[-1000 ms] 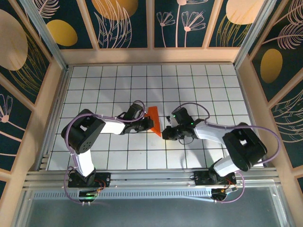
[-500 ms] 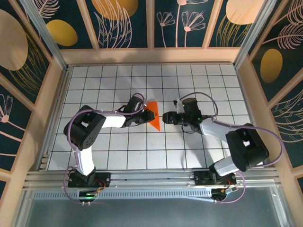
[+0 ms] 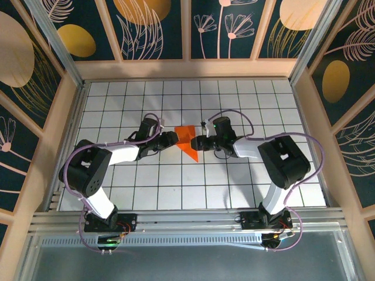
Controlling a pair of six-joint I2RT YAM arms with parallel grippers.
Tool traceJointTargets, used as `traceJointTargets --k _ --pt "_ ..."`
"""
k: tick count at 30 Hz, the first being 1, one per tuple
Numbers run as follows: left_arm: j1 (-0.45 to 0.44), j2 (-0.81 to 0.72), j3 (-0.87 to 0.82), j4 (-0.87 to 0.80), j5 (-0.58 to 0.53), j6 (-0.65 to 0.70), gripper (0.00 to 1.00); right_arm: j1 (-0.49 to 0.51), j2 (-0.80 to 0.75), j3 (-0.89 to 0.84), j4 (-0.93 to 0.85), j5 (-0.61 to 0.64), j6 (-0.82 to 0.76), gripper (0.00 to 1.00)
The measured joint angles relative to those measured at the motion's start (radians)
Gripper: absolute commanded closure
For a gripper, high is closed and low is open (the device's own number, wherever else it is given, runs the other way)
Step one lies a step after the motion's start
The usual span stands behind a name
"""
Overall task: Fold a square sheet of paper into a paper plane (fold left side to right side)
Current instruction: Fourth fold the wing at the center of the table.
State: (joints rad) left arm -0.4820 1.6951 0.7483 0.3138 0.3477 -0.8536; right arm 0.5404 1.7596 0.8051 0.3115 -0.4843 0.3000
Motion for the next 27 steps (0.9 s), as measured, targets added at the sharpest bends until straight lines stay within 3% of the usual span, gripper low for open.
traceJointTargets --k 4,7,13,16,27 --pt "0.008 0.0 -0.016 0.005 0.003 -0.015 0.56 0.0 0.042 0.029 0.008 -0.002 -0.006 0.5" --pt "0.011 0.0 -0.016 0.013 0.004 -0.021 0.55 0.0 0.052 0.035 0.008 -0.008 -0.008 0.56" --pt "0.021 0.0 -0.022 0.05 0.012 -0.04 0.5 0.0 0.06 0.04 0.02 -0.026 -0.015 0.9" --pt "0.036 0.002 -0.032 0.074 0.024 -0.051 0.49 0.0 0.055 0.036 0.023 -0.022 -0.013 1.0" --pt "0.063 0.105 -0.025 0.163 0.101 -0.084 0.5 0.0 -0.045 -0.031 0.049 -0.02 -0.005 1.0"
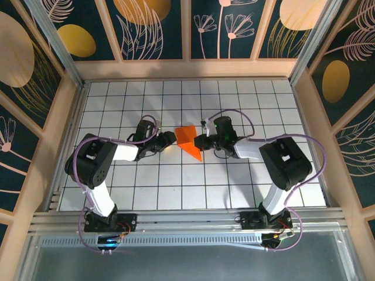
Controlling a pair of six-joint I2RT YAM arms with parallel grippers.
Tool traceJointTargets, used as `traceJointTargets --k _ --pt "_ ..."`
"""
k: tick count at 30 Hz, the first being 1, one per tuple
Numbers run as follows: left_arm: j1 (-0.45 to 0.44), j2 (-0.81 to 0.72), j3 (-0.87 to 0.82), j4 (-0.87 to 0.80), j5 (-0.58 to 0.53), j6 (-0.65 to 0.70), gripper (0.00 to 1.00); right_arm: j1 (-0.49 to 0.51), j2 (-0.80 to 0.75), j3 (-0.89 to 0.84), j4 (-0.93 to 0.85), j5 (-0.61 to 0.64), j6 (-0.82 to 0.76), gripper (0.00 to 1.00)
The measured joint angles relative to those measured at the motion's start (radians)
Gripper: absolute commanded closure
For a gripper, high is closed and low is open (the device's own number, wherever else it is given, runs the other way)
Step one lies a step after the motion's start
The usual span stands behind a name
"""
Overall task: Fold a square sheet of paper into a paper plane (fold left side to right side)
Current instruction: Fourth fold the wing at the center of the table.
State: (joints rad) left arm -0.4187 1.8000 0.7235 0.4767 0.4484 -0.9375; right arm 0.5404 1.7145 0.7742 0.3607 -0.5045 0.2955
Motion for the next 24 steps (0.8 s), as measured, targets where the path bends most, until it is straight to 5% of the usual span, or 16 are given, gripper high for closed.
traceJointTargets --k 13,18,24 --pt "0.0 0.116 0.125 0.021 0.068 0.0 0.61 -0.002 -0.05 -0.024 0.03 0.002 0.022 1.0" --pt "0.0 0.158 0.174 0.019 0.078 0.005 0.8 -0.004 -0.055 -0.035 0.037 0.002 0.025 1.0" --pt "0.0 0.16 0.179 0.021 0.075 0.008 0.93 -0.011 -0.065 -0.035 -0.001 0.039 0.023 0.62"
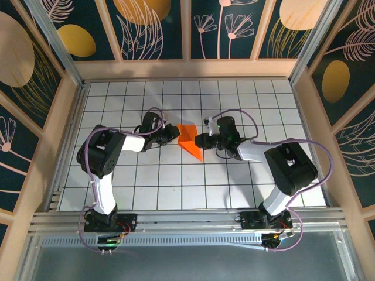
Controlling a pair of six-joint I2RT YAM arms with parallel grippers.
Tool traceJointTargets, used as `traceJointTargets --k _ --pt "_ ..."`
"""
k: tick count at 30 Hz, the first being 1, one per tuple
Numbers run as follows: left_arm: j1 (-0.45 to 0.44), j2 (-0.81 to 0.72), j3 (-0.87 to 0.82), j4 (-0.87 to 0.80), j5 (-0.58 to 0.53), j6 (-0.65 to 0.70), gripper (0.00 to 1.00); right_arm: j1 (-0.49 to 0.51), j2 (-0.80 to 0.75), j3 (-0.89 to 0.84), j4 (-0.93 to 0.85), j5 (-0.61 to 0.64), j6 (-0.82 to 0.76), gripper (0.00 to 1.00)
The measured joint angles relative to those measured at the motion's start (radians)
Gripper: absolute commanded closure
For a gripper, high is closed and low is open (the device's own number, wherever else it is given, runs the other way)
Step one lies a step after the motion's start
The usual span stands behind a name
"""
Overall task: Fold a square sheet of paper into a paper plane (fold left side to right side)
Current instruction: Fourth fold the wing at the center of the table.
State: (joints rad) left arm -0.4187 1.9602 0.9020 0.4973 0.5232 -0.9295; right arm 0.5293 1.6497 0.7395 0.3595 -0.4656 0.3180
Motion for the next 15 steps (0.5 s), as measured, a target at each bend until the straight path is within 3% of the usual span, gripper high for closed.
traceJointTargets --k 3,8,15 --pt "0.0 -0.016 -0.024 0.0 0.0 -0.005 0.95 0.0 -0.027 0.005 -0.068 0.048 -0.009 0.55" --pt "-0.001 -0.063 -0.068 0.0 -0.001 -0.023 0.94 0.029 -0.095 0.079 -0.264 0.212 -0.044 0.54" --pt "-0.025 -0.119 -0.087 0.001 -0.011 -0.044 0.94 0.249 -0.122 0.215 -0.496 0.494 -0.065 0.53"
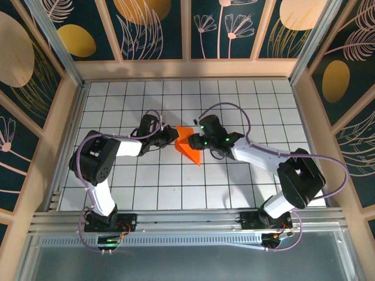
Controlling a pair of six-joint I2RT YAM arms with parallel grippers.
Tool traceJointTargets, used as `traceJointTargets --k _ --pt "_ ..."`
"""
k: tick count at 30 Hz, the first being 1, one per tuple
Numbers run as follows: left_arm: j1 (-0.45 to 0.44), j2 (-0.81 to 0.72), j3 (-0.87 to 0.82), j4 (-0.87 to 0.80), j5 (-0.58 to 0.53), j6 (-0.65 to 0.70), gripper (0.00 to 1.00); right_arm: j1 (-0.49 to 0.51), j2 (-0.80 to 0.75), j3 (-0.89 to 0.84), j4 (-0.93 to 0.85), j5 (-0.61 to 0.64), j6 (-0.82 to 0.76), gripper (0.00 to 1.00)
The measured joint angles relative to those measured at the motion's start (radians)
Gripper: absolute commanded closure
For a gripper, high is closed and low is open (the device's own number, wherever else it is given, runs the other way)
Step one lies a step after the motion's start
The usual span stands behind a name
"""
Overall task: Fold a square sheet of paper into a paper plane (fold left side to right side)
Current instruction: Fourth fold the wing at the center of the table.
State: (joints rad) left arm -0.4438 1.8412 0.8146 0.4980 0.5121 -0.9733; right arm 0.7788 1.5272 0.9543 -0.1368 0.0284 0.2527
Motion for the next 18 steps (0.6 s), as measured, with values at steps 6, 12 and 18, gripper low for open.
traceJointTargets --k 6,12,18 --pt "-0.02 -0.02 -0.007 -0.001 -0.011 -0.001 0.94 0.146 0.074 0.019 -0.1 0.145 0.045 0.48" --pt "-0.024 -0.021 -0.007 -0.002 -0.023 -0.001 0.95 0.211 0.19 0.031 -0.153 0.256 0.071 0.47" --pt "-0.029 -0.021 -0.007 -0.005 -0.023 -0.002 0.95 0.229 0.238 0.061 -0.162 0.332 0.071 0.49"
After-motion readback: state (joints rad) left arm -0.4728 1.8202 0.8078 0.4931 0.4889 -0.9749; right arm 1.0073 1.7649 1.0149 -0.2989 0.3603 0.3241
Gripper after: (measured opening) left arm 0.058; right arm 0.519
